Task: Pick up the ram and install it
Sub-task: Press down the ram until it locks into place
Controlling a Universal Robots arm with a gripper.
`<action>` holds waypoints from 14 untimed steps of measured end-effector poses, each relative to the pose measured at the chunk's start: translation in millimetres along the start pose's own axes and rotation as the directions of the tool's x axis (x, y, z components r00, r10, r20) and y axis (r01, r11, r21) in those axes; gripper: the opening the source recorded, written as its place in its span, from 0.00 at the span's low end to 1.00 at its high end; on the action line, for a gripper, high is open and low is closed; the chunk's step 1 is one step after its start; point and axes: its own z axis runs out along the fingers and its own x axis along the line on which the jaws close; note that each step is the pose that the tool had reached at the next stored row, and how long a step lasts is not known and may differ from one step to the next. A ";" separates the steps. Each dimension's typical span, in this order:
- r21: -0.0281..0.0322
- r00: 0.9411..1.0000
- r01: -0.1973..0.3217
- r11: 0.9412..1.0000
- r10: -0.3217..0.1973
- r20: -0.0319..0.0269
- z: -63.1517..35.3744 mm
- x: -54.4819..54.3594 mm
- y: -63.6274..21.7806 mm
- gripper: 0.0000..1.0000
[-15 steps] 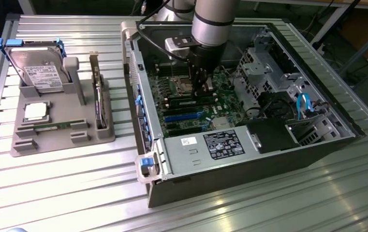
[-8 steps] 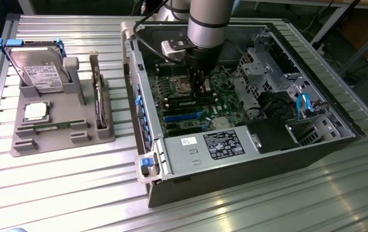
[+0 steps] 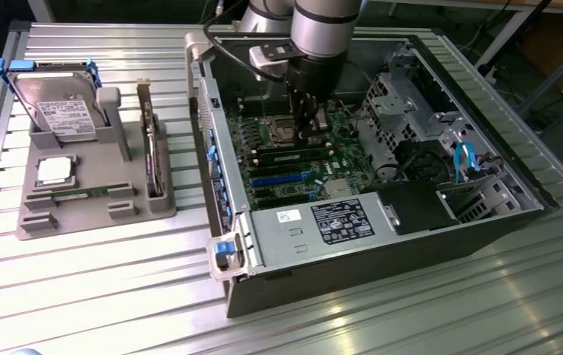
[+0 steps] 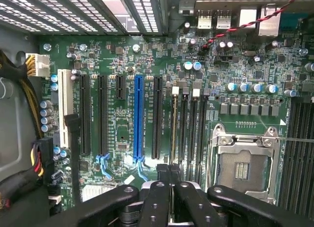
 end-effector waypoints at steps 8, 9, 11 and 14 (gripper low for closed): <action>0.022 1.000 -0.001 1.000 0.001 -0.009 9.5 -1.6 4.9 0.11; 0.024 1.000 -0.001 1.000 0.002 -0.010 12.0 -3.4 5.0 0.11; 0.025 1.000 -0.001 1.000 0.002 -0.011 14.3 -4.4 5.1 0.11; 0.024 1.000 -0.010 1.000 0.010 -0.012 14.5 -4.5 5.2 0.11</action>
